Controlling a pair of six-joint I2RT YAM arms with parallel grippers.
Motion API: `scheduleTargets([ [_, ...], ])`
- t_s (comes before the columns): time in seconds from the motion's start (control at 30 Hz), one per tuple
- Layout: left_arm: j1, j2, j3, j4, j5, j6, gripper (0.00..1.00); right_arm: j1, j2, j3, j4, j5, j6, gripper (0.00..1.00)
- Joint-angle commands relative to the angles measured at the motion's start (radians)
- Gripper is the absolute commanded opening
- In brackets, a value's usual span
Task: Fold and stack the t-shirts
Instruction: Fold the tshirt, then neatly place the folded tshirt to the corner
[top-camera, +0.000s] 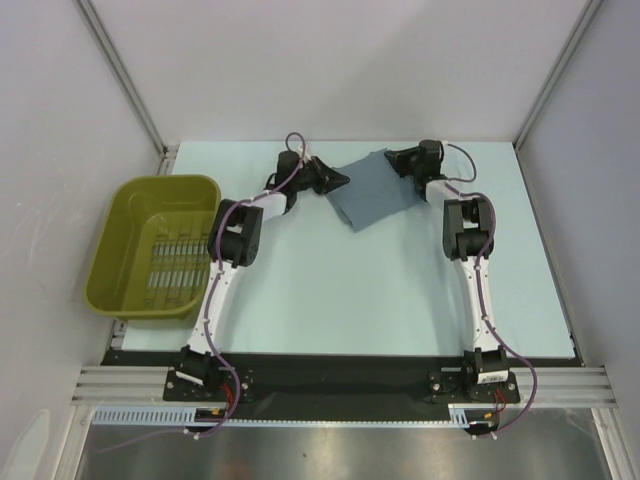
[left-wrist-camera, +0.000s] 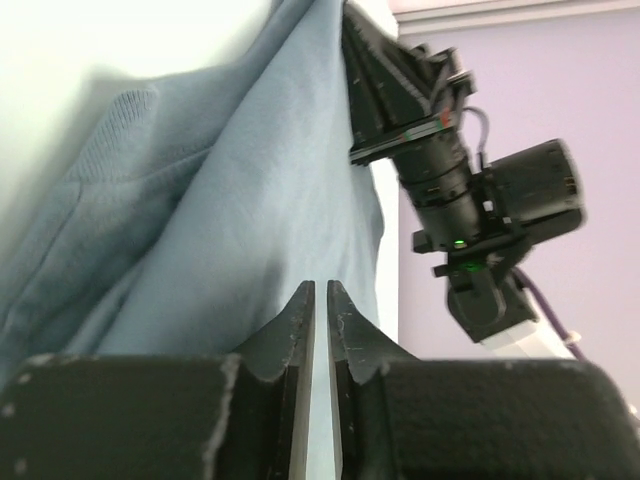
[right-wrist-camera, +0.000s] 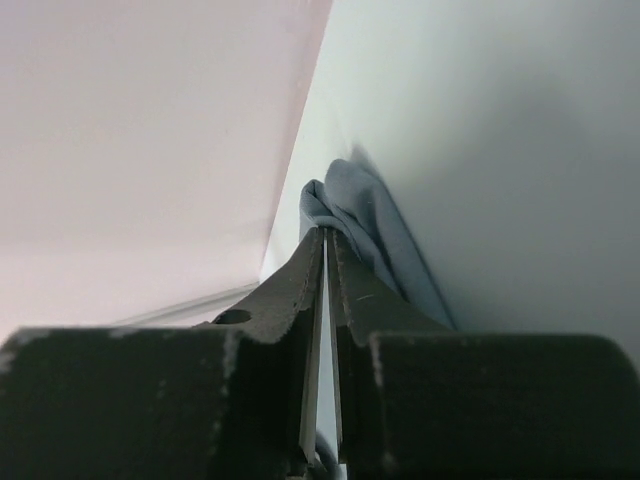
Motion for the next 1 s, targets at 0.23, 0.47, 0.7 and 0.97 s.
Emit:
scheduleTargets([
  [0.23, 0.026, -0.088, 0.118, -0.184, 0.019, 0.112, 0.23, -0.132, -0.133, 0.070, -0.186, -0.116, -0.103, 0.16],
  [0.47, 0.004, -0.255, 0.003, -0.289, 0.031, 0.222, 0.31, -0.155, -0.319, -0.068, -0.277, -0.266, -0.373, 0.29],
  [0.7, -0.083, -0.302, -0.119, -0.110, 0.051, 0.081, 0.23, -0.186, -0.383, -0.286, -0.147, -0.533, -0.338, 0.12],
  [0.97, -0.192, -0.157, -0.242, 0.228, 0.054, -0.157, 0.16, -0.197, -0.370, -0.542, 0.117, -0.592, -0.238, 0.02],
])
